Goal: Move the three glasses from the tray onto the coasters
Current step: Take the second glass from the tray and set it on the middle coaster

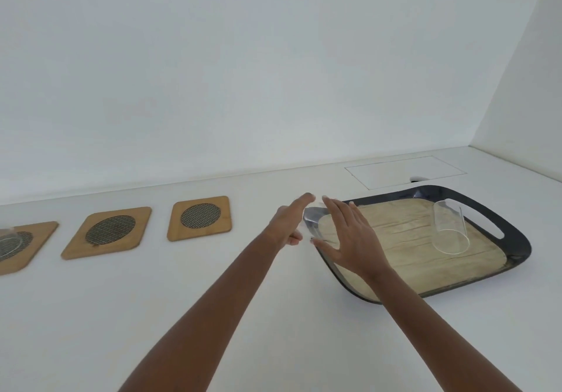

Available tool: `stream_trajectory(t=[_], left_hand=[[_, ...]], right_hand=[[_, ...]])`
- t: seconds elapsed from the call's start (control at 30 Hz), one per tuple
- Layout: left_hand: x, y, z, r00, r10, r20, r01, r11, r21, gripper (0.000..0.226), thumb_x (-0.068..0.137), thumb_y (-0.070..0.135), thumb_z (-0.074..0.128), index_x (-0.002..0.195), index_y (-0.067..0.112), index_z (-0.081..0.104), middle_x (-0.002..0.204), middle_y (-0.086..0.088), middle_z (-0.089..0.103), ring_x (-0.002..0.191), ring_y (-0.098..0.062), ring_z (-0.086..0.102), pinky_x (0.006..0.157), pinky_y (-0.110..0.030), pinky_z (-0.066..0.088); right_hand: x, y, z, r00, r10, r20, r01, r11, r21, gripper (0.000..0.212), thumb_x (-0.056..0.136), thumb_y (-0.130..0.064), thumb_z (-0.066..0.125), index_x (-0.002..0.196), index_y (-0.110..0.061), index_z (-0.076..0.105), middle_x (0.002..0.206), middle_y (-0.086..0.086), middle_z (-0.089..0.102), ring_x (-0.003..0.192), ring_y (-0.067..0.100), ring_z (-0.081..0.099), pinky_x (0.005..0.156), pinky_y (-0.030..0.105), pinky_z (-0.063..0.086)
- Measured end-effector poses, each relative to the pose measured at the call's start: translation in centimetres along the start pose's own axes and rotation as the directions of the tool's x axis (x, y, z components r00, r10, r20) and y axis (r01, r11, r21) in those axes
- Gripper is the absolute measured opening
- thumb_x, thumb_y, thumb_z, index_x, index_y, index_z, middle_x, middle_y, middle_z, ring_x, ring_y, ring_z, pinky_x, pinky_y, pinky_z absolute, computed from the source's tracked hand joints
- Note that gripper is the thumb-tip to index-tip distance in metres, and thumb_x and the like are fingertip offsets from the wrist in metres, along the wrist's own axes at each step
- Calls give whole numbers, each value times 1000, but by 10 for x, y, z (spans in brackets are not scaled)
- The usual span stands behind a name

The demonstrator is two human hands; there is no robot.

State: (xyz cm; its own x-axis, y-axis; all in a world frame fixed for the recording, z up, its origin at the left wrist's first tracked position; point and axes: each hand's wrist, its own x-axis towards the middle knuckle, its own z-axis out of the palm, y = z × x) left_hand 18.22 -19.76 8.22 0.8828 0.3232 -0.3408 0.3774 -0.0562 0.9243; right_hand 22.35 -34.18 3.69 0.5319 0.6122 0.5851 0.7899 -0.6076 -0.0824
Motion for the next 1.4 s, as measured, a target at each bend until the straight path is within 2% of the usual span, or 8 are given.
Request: stream_trajectory(t=[0.23, 0.33, 0.6, 0.73, 0.83, 1.03, 1.17, 1.4], left_hand=[[-4, 1, -50, 988, 61, -140, -35, 982, 183, 63, 85, 57, 45, 114, 2, 52, 90, -4, 51, 60, -18, 49, 55, -26, 42], [-6, -7, -68, 943, 186, -278, -83, 936, 343, 74, 89, 62, 30, 114, -3, 54, 101, -16, 64, 87, -31, 63, 77, -37, 49], [-19, -67, -140, 694, 389, -606, -5, 844, 537, 49, 95, 48, 34, 111, 7, 54, 115, -13, 61, 112, -32, 53, 92, -39, 37], [-20, -117, -190, 663, 439, -606, 171, 700, 693, 47, 94, 41, 41, 127, 8, 44, 131, -13, 51, 134, -28, 34, 112, -49, 22], [-25, -153, -226, 697, 394, -599, 289, 610, 738, 57, 94, 43, 39, 138, 9, 30, 147, -14, 34, 144, -27, 17, 115, -52, 15], [-38, -201, -280, 756, 229, -613, 336, 668, 664, 74, 93, 44, 42, 147, 9, 6, 158, -18, 7, 147, -29, 6, 118, -51, 8], [-42, -218, -299, 773, 213, -597, 356, 634, 687, 76, 93, 49, 38, 147, 8, 4, 158, -17, 6, 147, -28, 6, 119, -46, 7], [-26, -225, -323, 765, 284, -578, 327, 602, 728, 78, 91, 54, 36, 147, 9, 5, 158, -12, 11, 147, -22, 7, 120, -42, 4]], right_hand=[[38, -53, 28, 992, 119, 48, -127, 966, 227, 73, 70, -30, 74, 129, -2, 42, 125, 13, 54, 115, 27, 54, 91, 33, 48], [52, -69, 39, 978, 192, 84, -210, 898, 387, 74, 69, -30, 76, 129, -6, 40, 128, 9, 51, 116, 20, 52, 88, 27, 44], [90, -116, 69, 854, 320, 411, -517, 427, 742, 54, 71, -25, 77, 116, -12, 51, 106, 4, 60, 94, 17, 60, 69, 16, 44], [103, -145, 84, 822, 257, 509, -565, 250, 786, 37, 76, -22, 72, 108, -13, 56, 96, 0, 64, 83, 8, 62, 71, 21, 46], [110, -164, 95, 814, 180, 553, -580, 178, 795, 30, 78, -19, 70, 105, -11, 60, 101, 6, 67, 96, 22, 65, 88, 35, 50], [125, -202, 122, 829, 182, 528, -557, 202, 805, 21, 77, -17, 71, 95, -14, 59, 96, 5, 68, 97, 26, 63, 83, 36, 52], [135, -225, 141, 847, 209, 489, -531, 289, 796, 41, 71, -19, 77, 102, -9, 53, 108, 12, 63, 108, 31, 59, 96, 48, 48], [159, -263, 175, 879, 129, 459, -477, 273, 835, 55, 72, -9, 75, 119, -12, 44, 118, 8, 53, 109, 20, 53, 96, 30, 41]])
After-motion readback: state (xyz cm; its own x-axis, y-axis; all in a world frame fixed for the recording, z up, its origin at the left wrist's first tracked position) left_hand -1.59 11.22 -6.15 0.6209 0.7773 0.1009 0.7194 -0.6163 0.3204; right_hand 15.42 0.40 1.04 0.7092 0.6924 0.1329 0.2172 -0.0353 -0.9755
